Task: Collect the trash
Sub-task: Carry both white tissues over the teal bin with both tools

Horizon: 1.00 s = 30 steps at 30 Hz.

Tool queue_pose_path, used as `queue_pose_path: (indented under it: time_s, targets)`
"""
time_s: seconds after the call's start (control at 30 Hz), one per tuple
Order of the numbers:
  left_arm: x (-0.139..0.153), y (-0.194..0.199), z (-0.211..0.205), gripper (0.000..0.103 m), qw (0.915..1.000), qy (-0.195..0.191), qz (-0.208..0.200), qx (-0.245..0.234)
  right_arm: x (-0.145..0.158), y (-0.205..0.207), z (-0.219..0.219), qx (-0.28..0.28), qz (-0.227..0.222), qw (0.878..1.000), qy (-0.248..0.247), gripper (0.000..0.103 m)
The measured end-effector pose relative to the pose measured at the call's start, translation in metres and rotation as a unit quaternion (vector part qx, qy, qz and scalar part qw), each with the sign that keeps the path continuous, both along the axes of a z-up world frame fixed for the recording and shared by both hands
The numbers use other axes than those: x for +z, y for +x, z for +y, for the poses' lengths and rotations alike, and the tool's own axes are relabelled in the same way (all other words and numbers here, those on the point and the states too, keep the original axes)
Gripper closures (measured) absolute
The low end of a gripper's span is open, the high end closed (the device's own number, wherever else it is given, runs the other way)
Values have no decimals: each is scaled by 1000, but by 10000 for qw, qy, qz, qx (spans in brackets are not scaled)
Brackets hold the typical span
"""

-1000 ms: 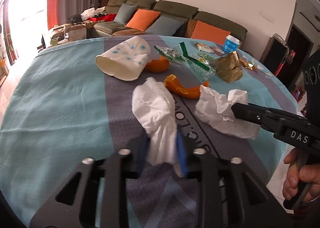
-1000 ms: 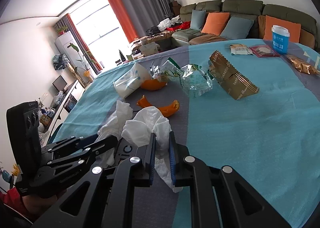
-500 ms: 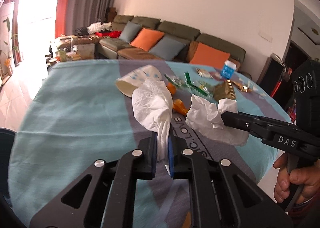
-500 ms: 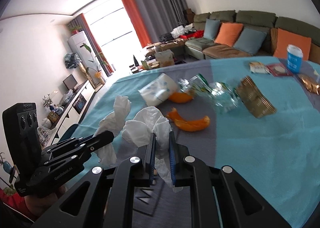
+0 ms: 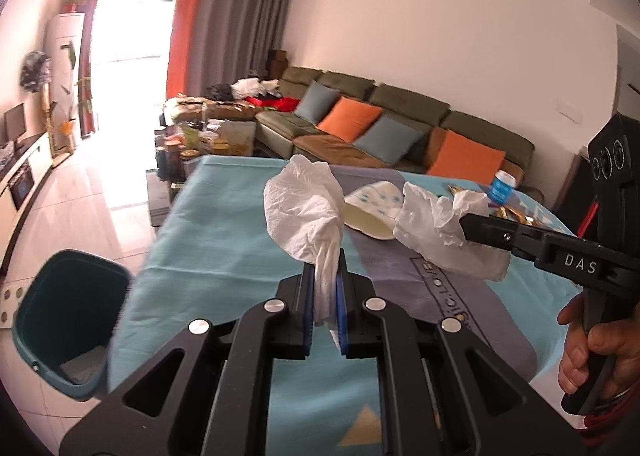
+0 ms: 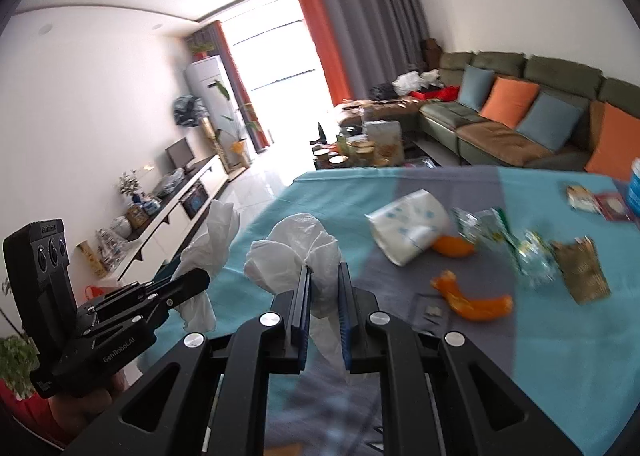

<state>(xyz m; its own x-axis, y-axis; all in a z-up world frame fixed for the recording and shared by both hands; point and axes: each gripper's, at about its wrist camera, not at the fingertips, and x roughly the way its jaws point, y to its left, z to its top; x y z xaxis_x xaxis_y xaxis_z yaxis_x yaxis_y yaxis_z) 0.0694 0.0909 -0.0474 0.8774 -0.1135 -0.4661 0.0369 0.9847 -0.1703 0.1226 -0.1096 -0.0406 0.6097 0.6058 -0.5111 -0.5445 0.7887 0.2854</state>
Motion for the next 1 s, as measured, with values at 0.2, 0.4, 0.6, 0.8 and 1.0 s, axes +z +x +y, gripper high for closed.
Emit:
queue_pose_path:
  time_s: [0.2,0.4,0.6,0.8,1.0]
  targets:
    - [11,-22,26,94,9989,28,-177,444,14,-3,37,468,-223,9987,3,92]
    - [18,-45,67,94,9942,99,-234,1041,22,-4,82,994,-358,9944,-57,92]
    - [21,-61,105,94,9869,188,-232,1585,28,-4,134,1582,-414,9865,-123,92]
    - [23,-80,141,94,9791,240,-215,2008,31,-1,182,2071,-404,9771,-264,92]
    - [23,-89,163,94,9733,207,-128,2282,32,-2,211,2364,-425,9700,-374,92]
